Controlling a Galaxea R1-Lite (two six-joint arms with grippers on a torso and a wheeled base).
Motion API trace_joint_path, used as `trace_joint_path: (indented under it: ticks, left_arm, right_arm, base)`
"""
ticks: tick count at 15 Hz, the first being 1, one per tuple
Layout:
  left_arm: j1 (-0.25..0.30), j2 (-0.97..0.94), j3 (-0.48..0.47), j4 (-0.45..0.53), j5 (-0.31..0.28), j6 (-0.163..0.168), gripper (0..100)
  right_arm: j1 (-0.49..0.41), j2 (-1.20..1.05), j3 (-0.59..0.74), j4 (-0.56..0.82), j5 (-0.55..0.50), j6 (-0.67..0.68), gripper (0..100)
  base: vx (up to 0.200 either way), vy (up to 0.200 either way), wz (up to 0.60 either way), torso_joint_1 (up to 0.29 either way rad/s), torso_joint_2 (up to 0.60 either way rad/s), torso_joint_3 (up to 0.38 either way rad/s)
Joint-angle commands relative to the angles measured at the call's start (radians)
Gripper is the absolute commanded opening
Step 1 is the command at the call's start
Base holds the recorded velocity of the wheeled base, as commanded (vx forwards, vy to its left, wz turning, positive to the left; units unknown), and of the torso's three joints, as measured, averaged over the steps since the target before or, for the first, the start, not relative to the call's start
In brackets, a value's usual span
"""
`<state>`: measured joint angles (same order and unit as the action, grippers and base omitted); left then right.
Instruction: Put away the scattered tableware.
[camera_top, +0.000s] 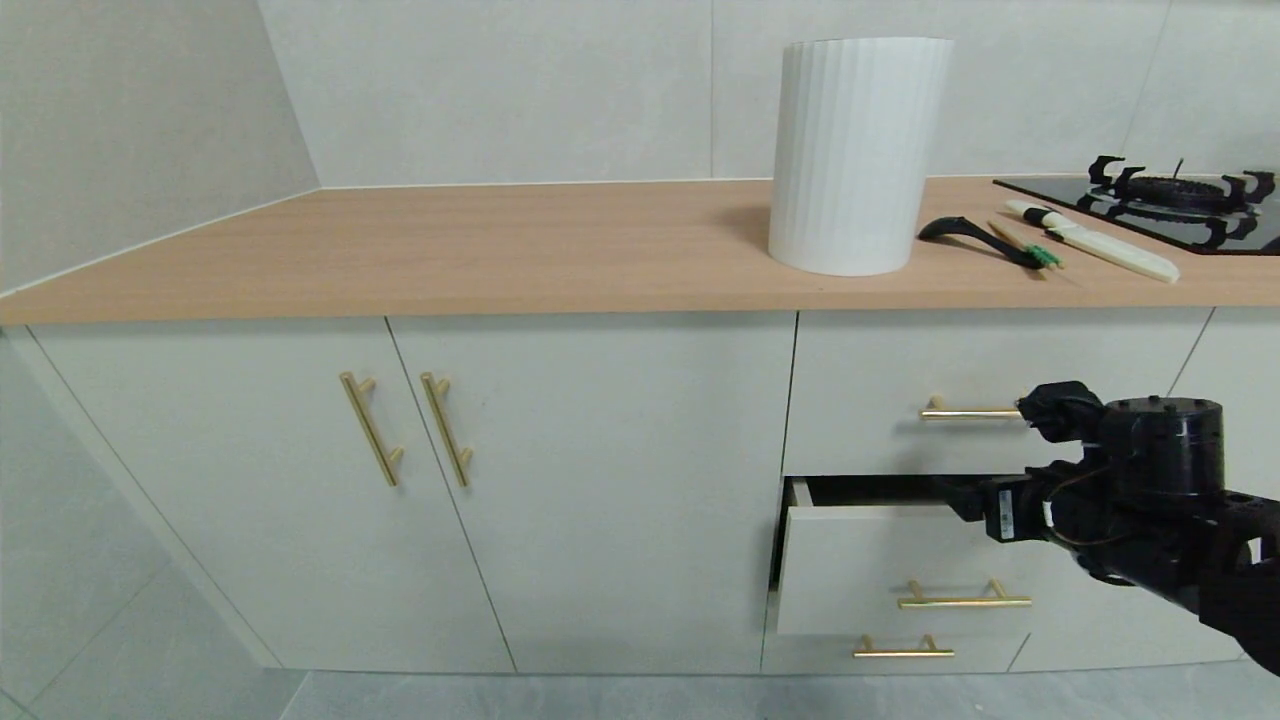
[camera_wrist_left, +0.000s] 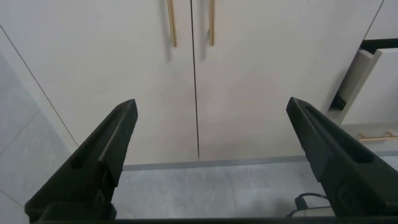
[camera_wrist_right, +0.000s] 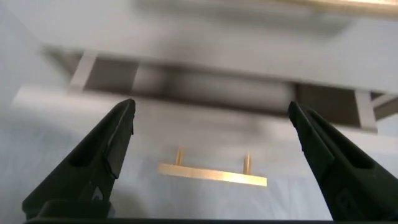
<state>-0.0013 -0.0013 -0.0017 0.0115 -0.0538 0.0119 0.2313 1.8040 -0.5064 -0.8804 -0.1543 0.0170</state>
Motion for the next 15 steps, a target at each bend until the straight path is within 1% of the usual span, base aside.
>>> trace_joint_path:
  ticks: [1,3,8,9,11,15]
  left_arm:
    - [0.000,0.001,0.000,0.001,0.000,0.000,100]
    - [0.000,0.001,0.000,0.001,0.000,0.000,100]
    - [0.000,0.001,0.000,0.001,0.000,0.000,100]
    - [0.000,0.001,0.000,0.001,0.000,0.000,100]
    - [0.000,0.001,0.000,0.001,0.000,0.000,100]
    - [0.000,0.001,0.000,0.001,0.000,0.000,100]
  right_arm:
    - [0.000,0.163,-0.001,-0.123,-0.044,0.038,100]
    - [0.000,0.204,-0.001,-0.166,-0.047,0.041,100]
    - [0.000,0.256,-0.026,-0.178,-0.048,0.055,100]
    - [-0.001,0.284,-0.032,-0.223,-0.061,0.070,100]
    - [-0.003,0.301,-0.034,-0.261,-0.061,0.070,100]
    - [-0.004,0.328,-0.034,-0.264,-0.071,0.069,100]
  base:
    - [0.000,0.000,0.00,0.000,0.00,0.000]
    - [0.000,0.000,0.00,0.000,0.00,0.000]
    - [0.000,0.000,0.00,0.000,0.00,0.000]
    - [0.000,0.000,0.00,0.000,0.00,0.000]
    - [0.000,0.000,0.00,0.000,0.00,0.000]
    - [0.000,0.000,0.00,0.000,0.00,0.000]
